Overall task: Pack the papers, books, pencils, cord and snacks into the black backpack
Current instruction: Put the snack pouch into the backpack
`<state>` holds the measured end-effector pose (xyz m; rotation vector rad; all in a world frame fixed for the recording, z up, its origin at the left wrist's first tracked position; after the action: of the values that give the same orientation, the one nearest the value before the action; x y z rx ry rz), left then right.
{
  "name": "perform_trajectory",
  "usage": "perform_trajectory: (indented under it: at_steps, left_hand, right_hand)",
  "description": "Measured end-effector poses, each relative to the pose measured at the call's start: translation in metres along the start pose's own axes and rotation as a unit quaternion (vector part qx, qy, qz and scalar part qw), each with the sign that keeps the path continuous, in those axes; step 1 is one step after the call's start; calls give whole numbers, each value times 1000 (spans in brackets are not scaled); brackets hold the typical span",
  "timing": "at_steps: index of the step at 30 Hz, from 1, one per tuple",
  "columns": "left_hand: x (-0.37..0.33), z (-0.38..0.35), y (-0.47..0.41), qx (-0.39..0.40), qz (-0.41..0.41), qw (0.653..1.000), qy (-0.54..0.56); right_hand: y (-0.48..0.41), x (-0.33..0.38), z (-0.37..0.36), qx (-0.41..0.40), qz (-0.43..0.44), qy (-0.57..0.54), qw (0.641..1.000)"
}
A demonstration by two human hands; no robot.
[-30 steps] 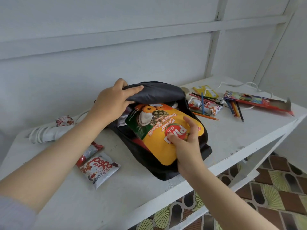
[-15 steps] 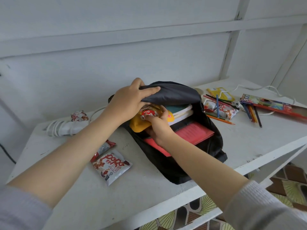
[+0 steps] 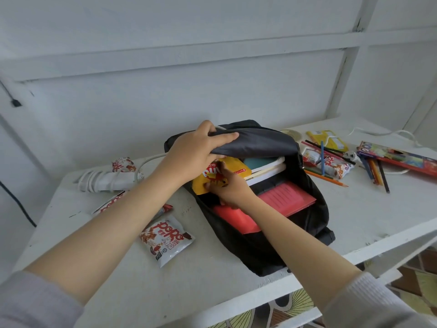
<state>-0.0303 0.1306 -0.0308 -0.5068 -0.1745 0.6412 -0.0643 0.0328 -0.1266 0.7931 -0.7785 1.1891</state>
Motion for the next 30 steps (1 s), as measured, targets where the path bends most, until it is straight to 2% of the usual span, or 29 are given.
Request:
perform_trajectory:
  at_steps: [3, 7, 11, 14, 18, 22, 25, 27, 30]
  left_hand:
    - [-1, 0, -1, -4, 1, 1000, -5]
    - [-3, 0, -2, -8, 3, 1000, 1]
    - [-2, 0, -2, -11, 7, 1000, 3]
    - [1, -3, 1, -11, 10, 1000, 5]
    - [5, -12, 3, -13, 11, 1000, -7]
    - [-1, -21, 2, -53, -23, 992, -108]
    - [-21, -35, -4, -56, -33, 986, -157]
    - [-34, -46, -9, -35, -48, 986, -157]
    - [-44, -55, -17, -6, -85, 985, -149]
  right_hand:
    - [-9, 4, -2, -18, 2, 26, 999]
    - [-21, 6, -9, -46, 12, 158, 986]
    - [-19, 7, -8, -63, 1, 210, 976]
    - [-4, 5, 0, -41, 32, 224, 973]
    - [33, -1, 23, 47, 82, 221, 971]
    - [69, -12, 71, 91, 61, 159, 981]
    - [74, -24, 116, 17, 46, 150, 987]
    - [62, -38, 148, -97, 24, 111, 989]
    - [32, -64, 189, -255, -5, 43, 966]
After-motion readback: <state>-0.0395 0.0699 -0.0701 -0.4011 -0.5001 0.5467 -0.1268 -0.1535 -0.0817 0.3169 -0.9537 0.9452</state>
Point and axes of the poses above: each hand's wrist, its own y-axis away from the middle knuckle, its own z-axis out of the back of the hand, x = y × z, the point moved 3 cm from there along -y, towards the middle knuckle, and after that the axes turned 3 degrees about -x, right-handed, at the moved point
